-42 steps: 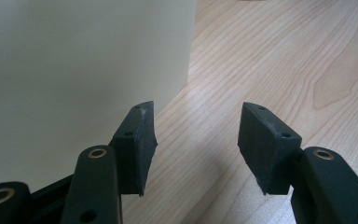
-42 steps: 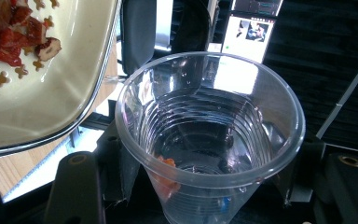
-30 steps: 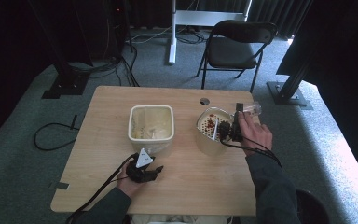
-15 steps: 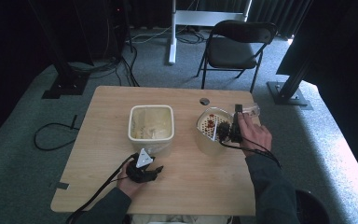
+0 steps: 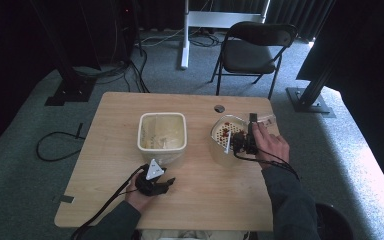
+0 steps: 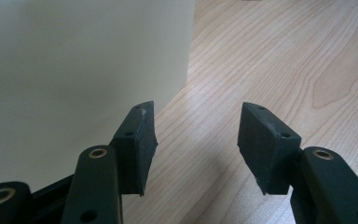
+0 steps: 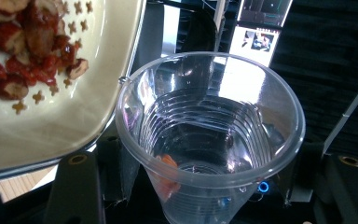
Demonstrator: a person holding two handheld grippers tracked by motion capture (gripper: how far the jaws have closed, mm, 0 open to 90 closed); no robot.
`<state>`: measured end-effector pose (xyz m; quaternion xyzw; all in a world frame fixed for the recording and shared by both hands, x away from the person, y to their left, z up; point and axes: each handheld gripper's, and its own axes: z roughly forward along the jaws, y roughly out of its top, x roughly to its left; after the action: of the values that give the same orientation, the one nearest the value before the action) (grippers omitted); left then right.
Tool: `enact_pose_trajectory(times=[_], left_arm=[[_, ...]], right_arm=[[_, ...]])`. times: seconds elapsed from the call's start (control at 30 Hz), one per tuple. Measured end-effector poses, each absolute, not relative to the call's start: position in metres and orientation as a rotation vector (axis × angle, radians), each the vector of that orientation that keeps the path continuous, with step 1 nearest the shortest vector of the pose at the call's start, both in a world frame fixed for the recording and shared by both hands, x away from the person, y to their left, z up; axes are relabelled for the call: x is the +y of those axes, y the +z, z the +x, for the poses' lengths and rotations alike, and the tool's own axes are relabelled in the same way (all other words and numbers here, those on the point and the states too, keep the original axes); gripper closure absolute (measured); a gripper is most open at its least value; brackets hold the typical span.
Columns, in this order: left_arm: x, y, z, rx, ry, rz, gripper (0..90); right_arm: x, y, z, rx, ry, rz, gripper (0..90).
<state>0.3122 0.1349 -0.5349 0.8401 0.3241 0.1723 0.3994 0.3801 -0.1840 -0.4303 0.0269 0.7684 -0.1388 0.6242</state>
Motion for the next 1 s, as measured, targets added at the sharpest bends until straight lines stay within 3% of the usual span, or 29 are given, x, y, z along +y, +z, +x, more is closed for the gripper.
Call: enact_pose_trajectory(times=[1.0], left_arm=[[0.1347, -0.5349, 0.3124, 0.821, 0.435, 2.124, 47.1]], right_arm=[[-0.187, -0.4237, 0.3787, 1.748, -0.29, 0.097, 34.5]])
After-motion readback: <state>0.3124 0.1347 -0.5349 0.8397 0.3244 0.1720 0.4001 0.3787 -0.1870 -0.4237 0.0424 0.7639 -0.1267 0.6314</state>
